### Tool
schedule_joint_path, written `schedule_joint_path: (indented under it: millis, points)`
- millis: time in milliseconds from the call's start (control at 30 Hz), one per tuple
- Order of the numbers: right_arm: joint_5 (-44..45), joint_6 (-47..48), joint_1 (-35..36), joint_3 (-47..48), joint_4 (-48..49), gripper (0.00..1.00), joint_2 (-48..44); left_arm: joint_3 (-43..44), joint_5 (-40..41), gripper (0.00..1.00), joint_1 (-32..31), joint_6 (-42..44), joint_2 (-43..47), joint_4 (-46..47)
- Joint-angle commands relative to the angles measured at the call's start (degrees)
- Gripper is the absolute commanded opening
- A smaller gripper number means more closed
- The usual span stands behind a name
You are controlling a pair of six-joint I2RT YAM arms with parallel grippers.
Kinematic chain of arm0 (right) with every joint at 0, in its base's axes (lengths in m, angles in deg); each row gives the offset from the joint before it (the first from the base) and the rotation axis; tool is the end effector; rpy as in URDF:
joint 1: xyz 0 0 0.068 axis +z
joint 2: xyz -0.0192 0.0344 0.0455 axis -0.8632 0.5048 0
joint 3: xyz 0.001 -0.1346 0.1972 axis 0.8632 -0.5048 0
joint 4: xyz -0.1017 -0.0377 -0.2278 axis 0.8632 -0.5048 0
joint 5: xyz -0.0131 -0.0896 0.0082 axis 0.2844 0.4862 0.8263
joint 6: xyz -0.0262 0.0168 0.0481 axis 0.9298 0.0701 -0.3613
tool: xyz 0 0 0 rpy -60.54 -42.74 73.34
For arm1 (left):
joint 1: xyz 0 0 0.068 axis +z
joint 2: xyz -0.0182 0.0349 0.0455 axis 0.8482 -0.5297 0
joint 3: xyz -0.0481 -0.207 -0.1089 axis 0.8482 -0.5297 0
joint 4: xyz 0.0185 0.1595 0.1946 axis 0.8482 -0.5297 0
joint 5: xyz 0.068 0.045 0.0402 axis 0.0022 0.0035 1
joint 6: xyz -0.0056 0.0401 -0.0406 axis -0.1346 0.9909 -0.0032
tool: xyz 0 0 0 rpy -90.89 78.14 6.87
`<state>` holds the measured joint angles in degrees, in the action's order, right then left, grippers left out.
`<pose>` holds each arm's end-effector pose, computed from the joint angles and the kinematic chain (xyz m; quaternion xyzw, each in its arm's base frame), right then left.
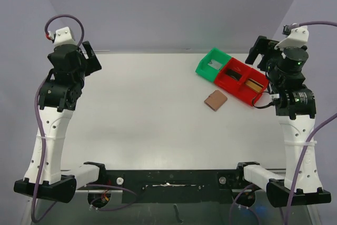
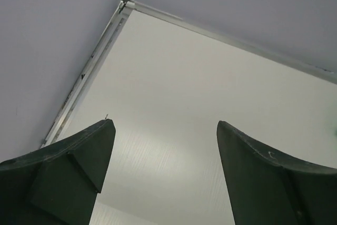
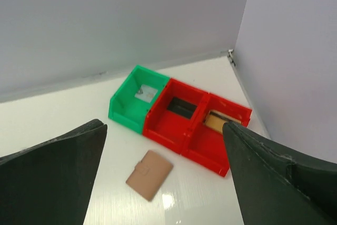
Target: Take the credit cards out of the card holder
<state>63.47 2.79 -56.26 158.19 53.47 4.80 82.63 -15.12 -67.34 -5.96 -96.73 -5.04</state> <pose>0.2109 0.0031 0.4712 0.1381 0.7374 0.0065 0.6612 0.2279 -0.0202 0.4425 -0.1829 0.7857 0.0357 0.5898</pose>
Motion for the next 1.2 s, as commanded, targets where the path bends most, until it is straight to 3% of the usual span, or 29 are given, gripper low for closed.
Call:
schedule_joint_path:
  millis: [0, 267, 300, 500, 867, 1167]
  points:
    - [-3.2, -3.7, -0.2, -7.4, 0.2, 0.98, -4.7, -6.3, -0.7, 0.78, 0.3, -1.1, 4.2, 4.3]
    - [-5.6, -11.5, -0.4, -27.6, 1.3, 0.98, -12.9, -24.2, -6.2, 0.82, 0.7, -1.8, 11.9, 6.9]
    - [-6.3, -12.5, -0.5, -29.8, 1.4, 0.98, -13.4, -26.8, -6.9, 0.86, 0.7, -2.5, 13.1, 7.5]
    - [-10.1, -16.7, -0.7, -38.3, 0.9, 0.98, -10.7, -40.1, -13.2, 0.92, 1.3, -3.7, 18.6, 12.8]
    - [-14.4, -19.5, -0.3, -38.4, 2.2, 0.99, 8.8, -55.3, -18.8, 0.97, 2.0, -7.2, 26.5, 22.3]
    - [-11.0, -21.5, 0.1, -28.4, 4.4, 0.98, 27.9, -57.7, -18.2, 0.98, 2.0, -6.8, 31.6, 24.7]
